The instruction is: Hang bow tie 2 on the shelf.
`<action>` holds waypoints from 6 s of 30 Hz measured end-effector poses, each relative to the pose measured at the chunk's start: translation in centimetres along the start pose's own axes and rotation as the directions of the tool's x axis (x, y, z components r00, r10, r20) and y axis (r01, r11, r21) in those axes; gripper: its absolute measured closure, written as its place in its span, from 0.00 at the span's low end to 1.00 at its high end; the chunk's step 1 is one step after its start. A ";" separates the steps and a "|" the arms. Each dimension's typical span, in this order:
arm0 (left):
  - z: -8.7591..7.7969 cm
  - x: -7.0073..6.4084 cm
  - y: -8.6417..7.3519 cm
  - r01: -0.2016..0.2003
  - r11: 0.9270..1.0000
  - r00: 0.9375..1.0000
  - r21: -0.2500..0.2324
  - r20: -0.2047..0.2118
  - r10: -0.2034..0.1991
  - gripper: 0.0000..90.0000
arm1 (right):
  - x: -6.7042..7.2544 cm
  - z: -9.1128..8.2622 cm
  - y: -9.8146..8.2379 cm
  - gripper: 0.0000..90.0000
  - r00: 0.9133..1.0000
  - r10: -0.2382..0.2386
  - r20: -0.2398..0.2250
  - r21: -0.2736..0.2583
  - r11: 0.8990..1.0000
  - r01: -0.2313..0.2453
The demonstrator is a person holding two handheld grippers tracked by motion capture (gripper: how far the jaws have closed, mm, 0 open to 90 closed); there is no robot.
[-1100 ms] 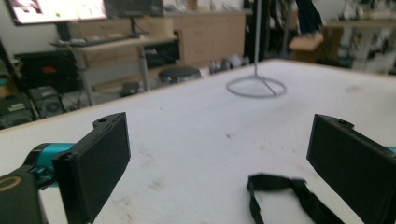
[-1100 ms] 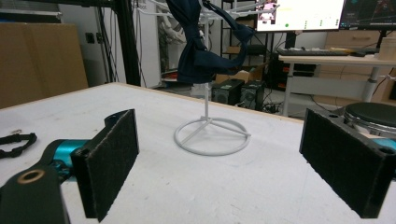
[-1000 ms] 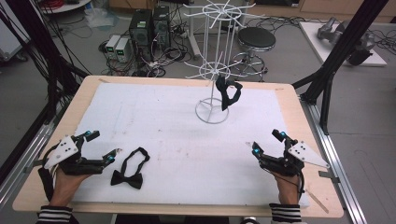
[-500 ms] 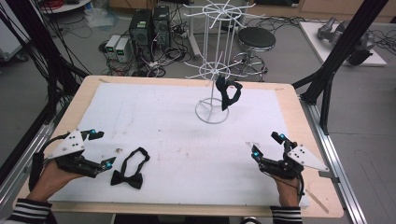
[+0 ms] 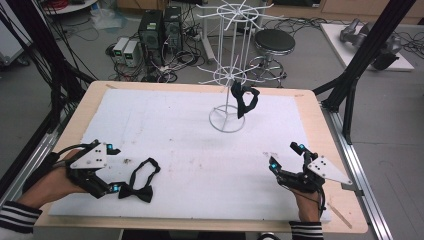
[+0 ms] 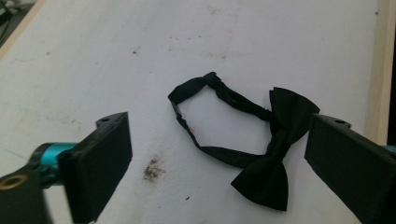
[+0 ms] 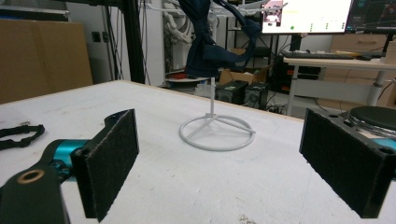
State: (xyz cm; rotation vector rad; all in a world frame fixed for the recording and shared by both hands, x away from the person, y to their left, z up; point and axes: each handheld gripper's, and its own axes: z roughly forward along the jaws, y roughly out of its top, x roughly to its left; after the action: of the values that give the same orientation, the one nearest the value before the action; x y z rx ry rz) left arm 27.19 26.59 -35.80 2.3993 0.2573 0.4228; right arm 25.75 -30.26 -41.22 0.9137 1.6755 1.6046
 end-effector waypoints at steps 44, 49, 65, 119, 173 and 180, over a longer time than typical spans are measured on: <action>5.6 -2.0 -0.5 -0.161 0.960 0.961 0.228 0.257 0.100 0.52 | 0.1 -0.2 -1.0 0.12 0.999 0.014 0.028 -0.007 1.000 -0.014; 6.1 -1.8 -0.7 -0.174 0.946 0.962 0.273 0.254 0.104 0.61 | 0.1 -0.2 -1.0 0.12 0.999 0.014 0.030 -0.006 1.000 -0.014; 6.4 -1.1 -0.6 -0.131 0.944 0.957 0.303 0.286 0.040 0.80 | 0.0 -0.2 -1.4 0.12 0.999 0.034 0.036 -0.003 0.999 -0.034; 1.8 5.2 1.6 0.304 0.855 0.944 -0.420 0.010 -0.331 0.84 | 0.7 0.1 -3.1 0.12 0.998 0.026 0.056 -0.021 0.999 -0.025; 4.5 11.7 10.3 0.343 0.744 0.920 -0.573 0.047 -0.388 0.84 | 1.1 0.4 -3.8 0.12 0.992 0.021 0.125 -0.077 0.997 -0.011; 4.8 12.5 11.0 0.345 0.732 0.918 -0.587 0.049 -0.394 0.84 | 1.1 0.5 -3.8 0.12 0.991 0.023 0.130 -0.082 0.997 -0.012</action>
State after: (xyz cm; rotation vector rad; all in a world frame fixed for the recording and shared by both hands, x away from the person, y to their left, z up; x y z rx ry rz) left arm 41.29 19.10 -29.10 1.6657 0.5466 0.3446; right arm 25.31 -29.11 -45.04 0.9728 1.5060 1.5775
